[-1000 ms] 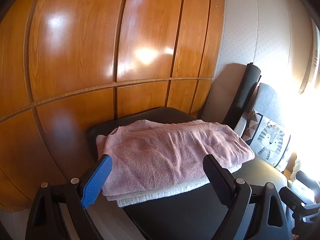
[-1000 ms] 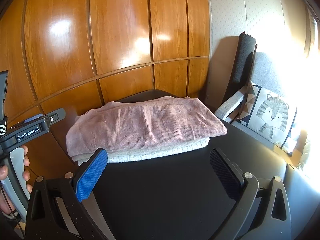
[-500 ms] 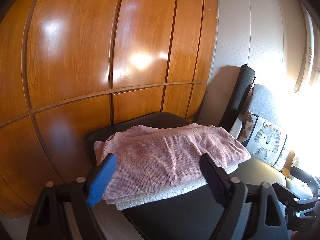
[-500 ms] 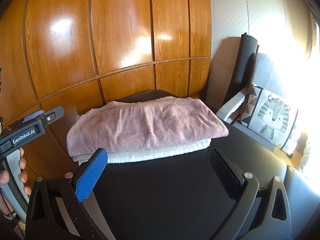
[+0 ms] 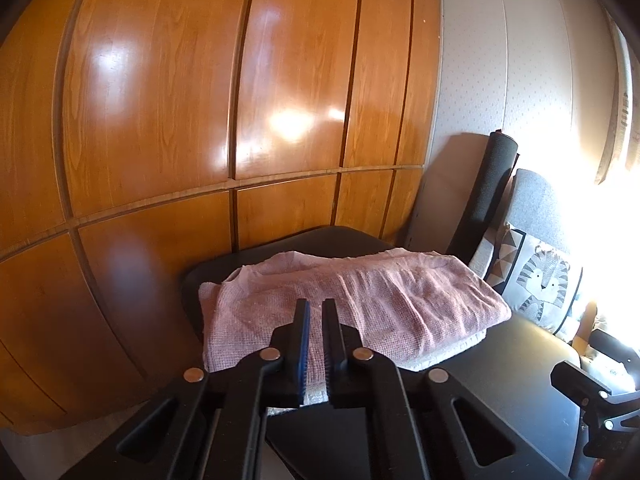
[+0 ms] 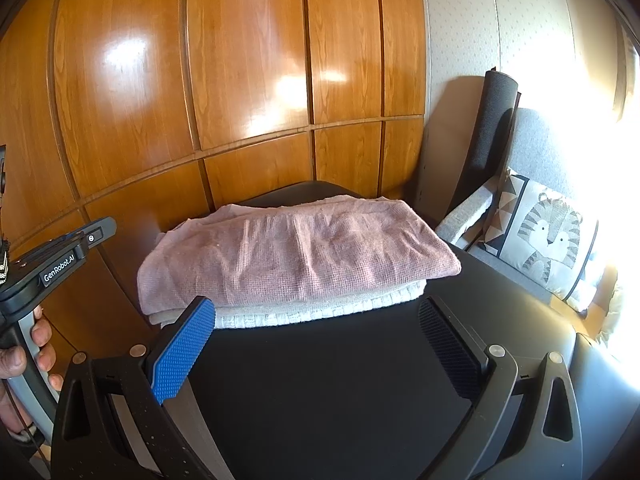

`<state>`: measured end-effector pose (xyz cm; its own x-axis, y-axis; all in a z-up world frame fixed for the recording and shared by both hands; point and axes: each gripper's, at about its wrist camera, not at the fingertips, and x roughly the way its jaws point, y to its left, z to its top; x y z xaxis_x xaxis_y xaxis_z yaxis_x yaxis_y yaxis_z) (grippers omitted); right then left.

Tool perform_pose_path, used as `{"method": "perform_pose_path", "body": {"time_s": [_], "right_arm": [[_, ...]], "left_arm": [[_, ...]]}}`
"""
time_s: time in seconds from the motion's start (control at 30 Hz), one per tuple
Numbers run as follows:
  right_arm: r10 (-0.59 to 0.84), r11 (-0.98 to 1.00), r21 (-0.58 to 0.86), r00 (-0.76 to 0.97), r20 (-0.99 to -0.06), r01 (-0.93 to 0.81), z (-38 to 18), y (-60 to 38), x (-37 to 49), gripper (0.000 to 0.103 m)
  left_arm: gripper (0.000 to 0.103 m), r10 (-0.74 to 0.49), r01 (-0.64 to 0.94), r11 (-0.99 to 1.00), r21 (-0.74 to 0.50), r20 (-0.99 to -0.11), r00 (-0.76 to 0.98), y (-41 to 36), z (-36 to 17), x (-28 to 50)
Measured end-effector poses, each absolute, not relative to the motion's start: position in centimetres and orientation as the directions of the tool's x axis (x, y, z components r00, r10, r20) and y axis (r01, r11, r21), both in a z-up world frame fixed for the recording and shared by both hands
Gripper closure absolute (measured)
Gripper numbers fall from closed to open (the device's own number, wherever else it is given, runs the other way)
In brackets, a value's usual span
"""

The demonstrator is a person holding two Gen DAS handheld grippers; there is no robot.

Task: Fold clothes

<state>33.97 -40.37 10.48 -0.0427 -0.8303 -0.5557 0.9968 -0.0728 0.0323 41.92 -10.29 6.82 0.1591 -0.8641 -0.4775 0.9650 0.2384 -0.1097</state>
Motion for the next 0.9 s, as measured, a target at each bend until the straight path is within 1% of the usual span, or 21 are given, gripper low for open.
{"method": "perform_pose_path", "body": {"time_s": [0.1, 0.5, 0.9], "right_arm": [[-0.836, -0.062, 0.028, -0.037, -0.548, 0.998, 10.8, -40.4, 34.3, 0.000], [-0.852, -0.041, 0.020, -0.025, -0.523, 0.999, 11.8, -40.3, 35.5, 0.000], [-0.852, -0.036, 0.012, -0.025, -0.523, 0.999, 12.1, -40.4, 36.2, 0.000]], "left_arm": [[0.103, -0.866, 0.962, 0.248, -0.115, -0.470, 0.168, -10.0, 6.9, 42.2], [0.103, -0.874, 0.949, 0.285, -0.136, -0.443, 0.199, -8.9, 7.5, 43.0], [0.103, -0.871, 0.947, 0.287, -0.142, -0.450, 0.197, -8.8, 7.5, 43.3]]}}
